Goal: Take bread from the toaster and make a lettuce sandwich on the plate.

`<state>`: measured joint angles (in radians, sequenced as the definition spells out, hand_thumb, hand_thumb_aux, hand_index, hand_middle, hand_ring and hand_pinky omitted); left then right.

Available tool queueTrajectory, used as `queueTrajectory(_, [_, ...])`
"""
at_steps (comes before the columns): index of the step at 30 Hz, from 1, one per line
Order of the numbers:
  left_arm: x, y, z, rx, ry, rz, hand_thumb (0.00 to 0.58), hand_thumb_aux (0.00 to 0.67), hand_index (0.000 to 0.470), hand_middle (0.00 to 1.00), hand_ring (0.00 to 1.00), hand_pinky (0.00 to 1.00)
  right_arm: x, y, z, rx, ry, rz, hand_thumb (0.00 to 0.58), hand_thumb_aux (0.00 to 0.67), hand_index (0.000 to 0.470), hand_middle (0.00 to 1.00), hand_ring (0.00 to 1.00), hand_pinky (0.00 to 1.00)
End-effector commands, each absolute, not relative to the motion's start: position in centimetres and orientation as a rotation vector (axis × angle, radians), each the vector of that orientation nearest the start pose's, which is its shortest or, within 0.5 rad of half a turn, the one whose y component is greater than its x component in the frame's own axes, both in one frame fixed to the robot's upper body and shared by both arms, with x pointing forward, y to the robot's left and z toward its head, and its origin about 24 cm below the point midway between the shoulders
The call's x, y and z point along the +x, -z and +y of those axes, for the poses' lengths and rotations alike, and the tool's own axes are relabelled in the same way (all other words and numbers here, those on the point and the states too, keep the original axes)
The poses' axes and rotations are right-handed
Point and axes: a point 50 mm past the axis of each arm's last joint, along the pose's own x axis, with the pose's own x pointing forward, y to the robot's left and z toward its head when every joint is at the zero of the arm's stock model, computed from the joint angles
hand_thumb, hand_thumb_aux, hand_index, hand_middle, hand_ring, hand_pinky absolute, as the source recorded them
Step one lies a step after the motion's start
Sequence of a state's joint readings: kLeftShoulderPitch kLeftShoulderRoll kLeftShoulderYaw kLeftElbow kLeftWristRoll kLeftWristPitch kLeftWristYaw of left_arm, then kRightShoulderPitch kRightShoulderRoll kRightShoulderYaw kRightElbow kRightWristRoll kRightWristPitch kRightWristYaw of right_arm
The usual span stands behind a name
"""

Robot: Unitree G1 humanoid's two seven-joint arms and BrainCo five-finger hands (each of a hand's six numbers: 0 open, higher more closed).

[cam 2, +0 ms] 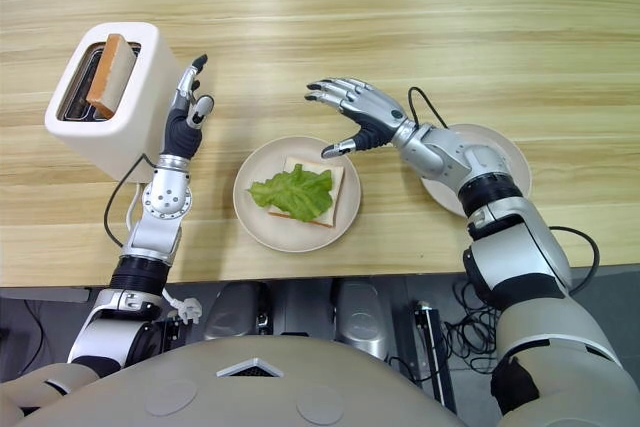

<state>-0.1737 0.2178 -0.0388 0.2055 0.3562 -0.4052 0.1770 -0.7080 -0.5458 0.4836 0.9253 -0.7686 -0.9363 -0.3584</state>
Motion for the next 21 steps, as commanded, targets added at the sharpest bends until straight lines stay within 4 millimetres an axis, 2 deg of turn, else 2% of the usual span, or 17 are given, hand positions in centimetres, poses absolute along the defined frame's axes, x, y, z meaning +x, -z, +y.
queueTrajectory(1, [26.7, -12.8, 17.9, 0.678, -0.089, -0.598, 0.000, 0.000, 0.000, 0.00, 0.00, 0.00, 32.8, -9.3, -16.7, -1.099, -0.478, -0.726, 0.000, 0.000, 0.000, 0.00, 0.00, 0.00])
queueTrajectory(5, [25.2, -16.1, 20.5, 0.907, -0.225, -0.663, 0.000, 0.000, 0.000, 0.00, 0.00, 0.00, 32.4, -9.5, -17.4, -1.045, -0.419, -0.740, 0.000, 0.000, 0.000, 0.00, 0.00, 0.00])
queueTrajectory(9, [24.9, -16.8, 23.7, 1.150, -0.325, -0.557, 0.000, 0.000, 0.000, 0.00, 0.00, 0.00, 32.0, -9.6, -17.5, -1.022, -0.398, -0.767, 0.000, 0.000, 0.000, 0.00, 0.00, 0.00])
queueTrajectory(12, [25.2, -15.8, 26.7, 1.270, -0.391, -0.397, 0.000, 0.000, 0.000, 0.00, 0.00, 0.00, 31.9, -9.6, -17.6, -1.017, -0.390, -0.772, 0.000, 0.000, 0.000, 0.00, 0.00, 0.00])
queueTrajectory(15, [25.4, -13.7, 29.0, 1.329, -0.397, -0.192, 0.000, 0.000, 0.000, 0.00, 0.00, 0.00, 31.9, -9.7, -17.6, -1.012, -0.379, -0.782, 0.000, 0.000, 0.000, 0.00, 0.00, 0.00])
queueTrajectory(17, [25.5, -12.2, 29.5, 1.329, -0.348, -0.089, 0.000, 0.000, 0.000, 0.00, 0.00, 0.00, 31.9, -9.8, -17.5, -1.008, -0.378, -0.786, 0.000, 0.000, 0.000, 0.00, 0.00, 0.00])
queueTrajectory(21, [25.5, -10.7, 29.4, 1.328, -0.287, 0.006, 0.000, 0.000, 0.000, 0.00, 0.00, 0.00, 31.9, -9.7, -17.5, -1.008, -0.380, -0.777, 0.000, 0.000, 0.000, 0.00, 0.00, 0.00])
